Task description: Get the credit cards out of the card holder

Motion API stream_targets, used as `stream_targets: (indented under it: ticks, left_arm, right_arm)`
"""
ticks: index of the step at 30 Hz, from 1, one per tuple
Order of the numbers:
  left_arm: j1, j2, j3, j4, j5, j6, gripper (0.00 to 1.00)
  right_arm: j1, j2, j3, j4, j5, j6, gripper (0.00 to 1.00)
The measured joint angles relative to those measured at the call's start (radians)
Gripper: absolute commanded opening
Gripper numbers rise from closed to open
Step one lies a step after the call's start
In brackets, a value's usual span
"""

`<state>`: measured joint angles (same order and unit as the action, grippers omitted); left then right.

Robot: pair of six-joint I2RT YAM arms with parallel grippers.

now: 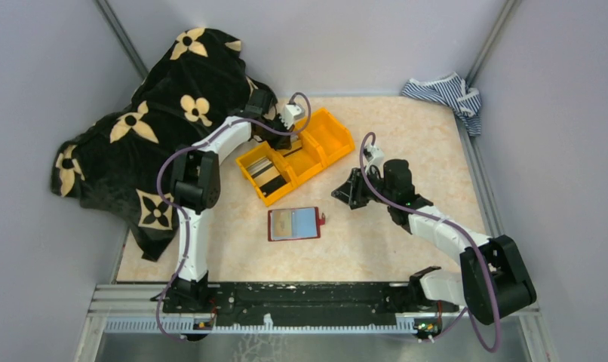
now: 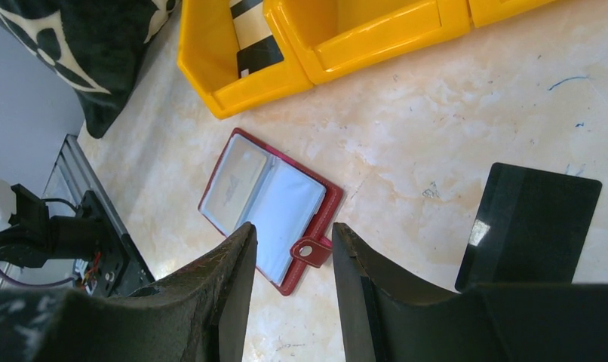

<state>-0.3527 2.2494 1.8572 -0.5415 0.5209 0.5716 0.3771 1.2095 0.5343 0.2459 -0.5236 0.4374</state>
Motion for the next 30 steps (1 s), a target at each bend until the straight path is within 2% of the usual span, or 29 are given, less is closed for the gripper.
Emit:
stream_targets:
  ticks: [5, 17, 30]
  left_arm:
    - [-0.002, 0.001, -0.008, 0.011, -0.014, -0.003, 0.01]
    - [-0.006, 0.000, -0.010, 0.028, -0.048, -0.005, 0.13]
    - [-0.006, 0.000, -0.010, 0.026, -0.068, -0.019, 0.17]
  right_arm:
    - [0.000, 0.000, -0.004, 0.001, 0.000, 0.000, 0.42]
    - [0.000, 0.000, -0.004, 0.001, 0.000, 0.000, 0.42]
    - [0.000, 0.000, -0.005, 0.002, 0.000, 0.000, 0.42]
